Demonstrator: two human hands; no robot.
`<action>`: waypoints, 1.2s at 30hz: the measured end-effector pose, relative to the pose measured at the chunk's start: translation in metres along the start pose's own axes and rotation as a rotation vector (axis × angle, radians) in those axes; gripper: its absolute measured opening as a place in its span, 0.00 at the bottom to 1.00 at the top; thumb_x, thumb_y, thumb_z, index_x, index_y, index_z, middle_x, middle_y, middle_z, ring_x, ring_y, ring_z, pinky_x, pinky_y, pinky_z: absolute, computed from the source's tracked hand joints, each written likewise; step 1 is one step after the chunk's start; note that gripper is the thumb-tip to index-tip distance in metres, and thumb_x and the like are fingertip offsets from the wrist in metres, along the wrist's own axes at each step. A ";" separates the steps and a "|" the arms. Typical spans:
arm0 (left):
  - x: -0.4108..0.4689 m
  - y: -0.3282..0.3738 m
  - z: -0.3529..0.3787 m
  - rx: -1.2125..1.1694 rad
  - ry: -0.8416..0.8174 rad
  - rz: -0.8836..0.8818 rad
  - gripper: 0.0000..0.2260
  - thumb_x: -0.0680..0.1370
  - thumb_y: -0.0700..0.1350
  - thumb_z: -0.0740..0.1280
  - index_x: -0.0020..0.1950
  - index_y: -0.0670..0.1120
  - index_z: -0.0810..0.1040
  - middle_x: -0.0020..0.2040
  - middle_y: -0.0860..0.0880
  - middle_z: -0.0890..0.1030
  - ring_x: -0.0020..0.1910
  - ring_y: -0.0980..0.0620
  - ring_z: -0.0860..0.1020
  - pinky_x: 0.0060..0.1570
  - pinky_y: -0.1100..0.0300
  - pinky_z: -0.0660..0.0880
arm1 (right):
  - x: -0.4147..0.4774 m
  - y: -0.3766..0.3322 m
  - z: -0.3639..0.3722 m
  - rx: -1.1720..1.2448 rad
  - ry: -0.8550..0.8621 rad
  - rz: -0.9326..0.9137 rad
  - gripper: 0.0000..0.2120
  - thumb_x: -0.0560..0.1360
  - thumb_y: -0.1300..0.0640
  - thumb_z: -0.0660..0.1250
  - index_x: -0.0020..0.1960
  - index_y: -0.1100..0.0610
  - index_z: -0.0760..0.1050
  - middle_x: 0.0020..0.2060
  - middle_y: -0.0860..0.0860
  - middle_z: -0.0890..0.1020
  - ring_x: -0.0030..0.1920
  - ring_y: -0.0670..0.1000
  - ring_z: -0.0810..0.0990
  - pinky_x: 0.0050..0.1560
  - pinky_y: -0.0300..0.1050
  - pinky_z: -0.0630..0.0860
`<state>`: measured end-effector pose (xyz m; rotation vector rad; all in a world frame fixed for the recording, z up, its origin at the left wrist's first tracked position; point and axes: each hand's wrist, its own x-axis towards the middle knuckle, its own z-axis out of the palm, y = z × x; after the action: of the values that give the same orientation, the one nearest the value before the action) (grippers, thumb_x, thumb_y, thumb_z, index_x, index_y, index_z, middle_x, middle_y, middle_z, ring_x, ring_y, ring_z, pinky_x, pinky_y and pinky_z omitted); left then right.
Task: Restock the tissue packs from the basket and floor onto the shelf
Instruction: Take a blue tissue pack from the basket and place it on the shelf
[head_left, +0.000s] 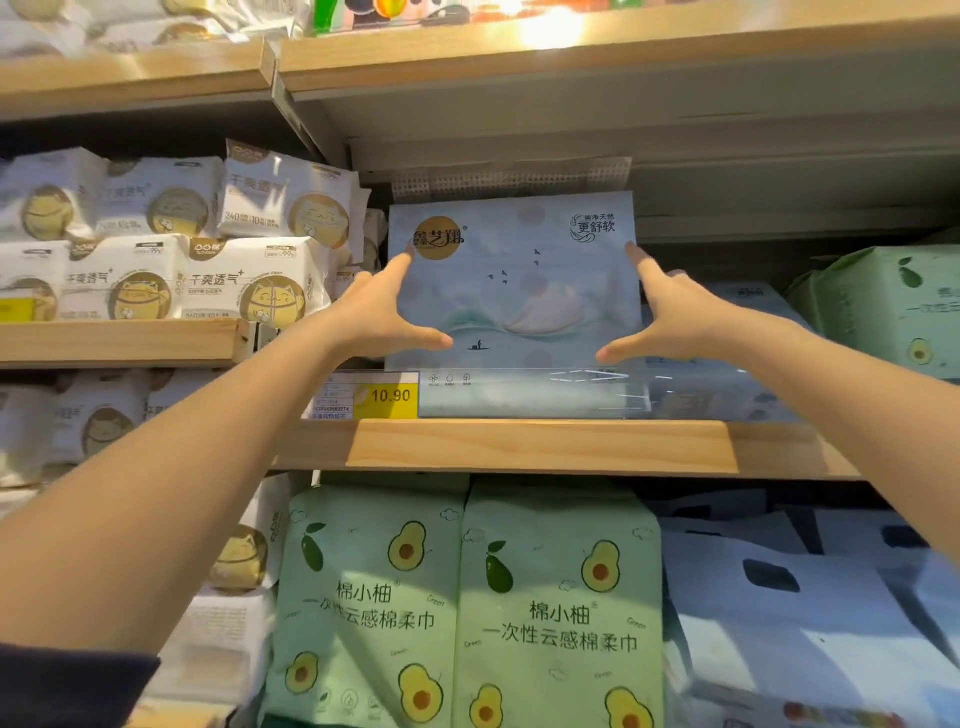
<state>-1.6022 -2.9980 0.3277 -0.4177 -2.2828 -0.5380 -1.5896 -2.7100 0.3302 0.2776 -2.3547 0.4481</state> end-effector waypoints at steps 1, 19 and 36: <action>-0.006 0.005 -0.001 0.003 -0.013 0.003 0.45 0.70 0.57 0.71 0.76 0.49 0.45 0.77 0.44 0.53 0.76 0.46 0.52 0.70 0.47 0.57 | -0.007 0.001 -0.004 0.000 0.006 -0.007 0.56 0.63 0.45 0.75 0.74 0.46 0.36 0.69 0.64 0.59 0.67 0.61 0.64 0.60 0.52 0.67; -0.209 0.161 0.009 0.026 -0.171 -0.043 0.37 0.72 0.56 0.69 0.76 0.49 0.54 0.75 0.43 0.58 0.71 0.42 0.63 0.67 0.48 0.63 | -0.241 0.065 -0.100 -0.039 -0.163 -0.068 0.49 0.65 0.47 0.74 0.75 0.53 0.48 0.75 0.54 0.57 0.73 0.56 0.58 0.69 0.51 0.60; -0.468 0.167 0.085 -0.321 -0.554 -0.185 0.36 0.73 0.53 0.69 0.75 0.50 0.53 0.76 0.46 0.57 0.73 0.44 0.59 0.69 0.46 0.62 | -0.521 0.085 -0.073 0.207 -0.324 0.198 0.46 0.65 0.55 0.75 0.74 0.57 0.51 0.74 0.56 0.59 0.72 0.57 0.59 0.69 0.48 0.59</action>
<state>-1.2640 -2.8752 -0.0250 -0.5695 -2.7902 -0.9899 -1.1958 -2.5656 0.0022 0.2263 -2.6680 0.7964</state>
